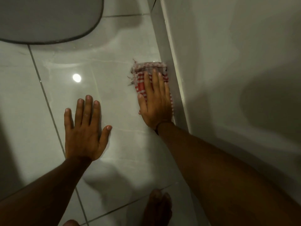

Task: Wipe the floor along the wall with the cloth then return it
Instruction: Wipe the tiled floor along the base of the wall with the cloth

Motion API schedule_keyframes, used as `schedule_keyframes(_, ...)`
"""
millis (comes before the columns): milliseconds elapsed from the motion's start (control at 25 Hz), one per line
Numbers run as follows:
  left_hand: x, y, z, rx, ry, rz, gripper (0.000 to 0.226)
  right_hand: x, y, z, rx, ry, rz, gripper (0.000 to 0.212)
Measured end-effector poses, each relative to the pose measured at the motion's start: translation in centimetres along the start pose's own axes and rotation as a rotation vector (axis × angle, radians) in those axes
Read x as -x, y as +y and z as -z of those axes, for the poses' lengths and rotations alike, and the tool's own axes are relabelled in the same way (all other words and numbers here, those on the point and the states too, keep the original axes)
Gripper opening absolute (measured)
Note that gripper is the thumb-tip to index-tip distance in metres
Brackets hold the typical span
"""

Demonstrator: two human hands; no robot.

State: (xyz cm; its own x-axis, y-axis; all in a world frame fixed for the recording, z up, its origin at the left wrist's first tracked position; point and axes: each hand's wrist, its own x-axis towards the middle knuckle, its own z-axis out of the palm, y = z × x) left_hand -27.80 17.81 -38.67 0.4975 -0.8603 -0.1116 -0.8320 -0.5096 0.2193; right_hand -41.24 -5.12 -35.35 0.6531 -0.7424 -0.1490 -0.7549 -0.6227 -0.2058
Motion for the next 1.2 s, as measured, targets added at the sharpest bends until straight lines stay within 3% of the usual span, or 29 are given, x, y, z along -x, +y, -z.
schedule_keyframes(160,0.1,0.1,0.1,0.007,0.002,-0.002,0.09,7.0,1.6,-0.4,-0.007,-0.016,-0.006,0.069)
schedule_keyframes(400,0.2,0.0,-0.1,0.009,0.011,-0.006,0.089,26.0,5.7,-2.2,0.037,-0.127,-0.057,0.07)
schedule_keyframes(520,0.1,0.1,0.0,0.014,0.011,-0.004,0.089,29.8,6.6,-2.3,0.045,-0.194,-0.068,0.078)
schedule_keyframes(680,-0.1,0.0,0.0,0.018,-0.005,-0.008,0.09,24.3,4.9,-1.1,0.037,-0.19,-0.082,0.079)
schedule_keyframes(840,0.0,-0.1,-0.3,0.015,0.002,-0.005,0.09,8.1,1.7,0.2,-0.001,-0.039,-0.01,0.07)
schedule_keyframes(1000,-0.1,-0.3,-0.4,0.019,0.003,-0.004,0.089,-7.2,-1.3,1.4,-0.014,-0.025,-0.015,0.072)
schedule_keyframes(1080,0.0,-0.4,-0.4,0.013,0.002,-0.001,0.09,-8.6,-2.0,1.2,-0.015,-0.018,-0.024,0.072)
schedule_keyframes(1200,0.0,-0.2,-0.4,0.003,0.002,-0.003,0.089,-3.1,-0.8,0.4,-0.003,0.031,-0.002,0.069)
